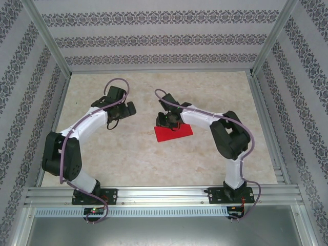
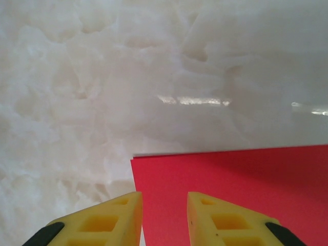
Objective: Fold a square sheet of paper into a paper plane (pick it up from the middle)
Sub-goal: First fold in half a square sheet of paper at the center of the table, then rotate the square sheet of paper at the center of the table.
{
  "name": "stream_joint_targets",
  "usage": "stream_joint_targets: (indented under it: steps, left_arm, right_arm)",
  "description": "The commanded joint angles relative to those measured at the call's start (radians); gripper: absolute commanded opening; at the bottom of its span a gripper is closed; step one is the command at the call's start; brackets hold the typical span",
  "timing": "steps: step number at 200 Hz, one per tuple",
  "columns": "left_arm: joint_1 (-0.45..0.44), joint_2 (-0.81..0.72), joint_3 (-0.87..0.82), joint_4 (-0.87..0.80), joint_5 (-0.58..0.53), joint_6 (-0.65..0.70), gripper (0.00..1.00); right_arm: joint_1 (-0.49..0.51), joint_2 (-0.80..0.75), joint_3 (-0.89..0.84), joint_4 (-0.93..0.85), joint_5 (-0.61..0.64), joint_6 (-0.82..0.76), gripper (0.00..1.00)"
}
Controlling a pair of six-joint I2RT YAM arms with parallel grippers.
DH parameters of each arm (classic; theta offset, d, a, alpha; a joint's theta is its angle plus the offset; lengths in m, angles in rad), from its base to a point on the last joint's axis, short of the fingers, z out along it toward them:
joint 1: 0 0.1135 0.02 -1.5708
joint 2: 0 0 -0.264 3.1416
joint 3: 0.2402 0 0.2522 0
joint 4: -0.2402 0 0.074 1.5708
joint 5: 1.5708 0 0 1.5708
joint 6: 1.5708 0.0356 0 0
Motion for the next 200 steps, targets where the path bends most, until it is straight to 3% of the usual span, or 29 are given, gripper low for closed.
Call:
stream_joint_targets:
  steps: [1, 84, 130, 147, 164, 200]
  left_arm:
    - [0.028, -0.044, 0.002, -0.026, -0.009, 0.07, 1.0]
    - [0.072, -0.045, -0.036, 0.005, 0.069, 0.093, 1.0]
    - [0.075, -0.021, -0.05, 0.045, 0.123, 0.095, 1.0]
    - [0.076, -0.017, -0.065, 0.063, 0.148, 0.082, 1.0]
    - [0.075, -0.028, -0.091, 0.093, 0.166, 0.066, 1.0]
    - [0.075, -0.052, -0.118, 0.115, 0.27, 0.053, 1.0]
  right_arm:
    - [0.028, 0.061, 0.087, -0.072, 0.027, -0.017, 0.29]
    - [0.093, 0.146, 0.097, -0.18, -0.049, -0.126, 0.27]
    - [0.132, 0.004, -0.098, -0.261, -0.133, -0.359, 0.27]
    - [0.122, -0.078, -0.14, -0.263, -0.115, -0.397, 0.22]
    - [0.086, -0.153, -0.136, -0.196, -0.054, -0.314, 0.23]
    - [-0.003, -0.271, -0.227, -0.031, 0.15, 0.055, 0.37]
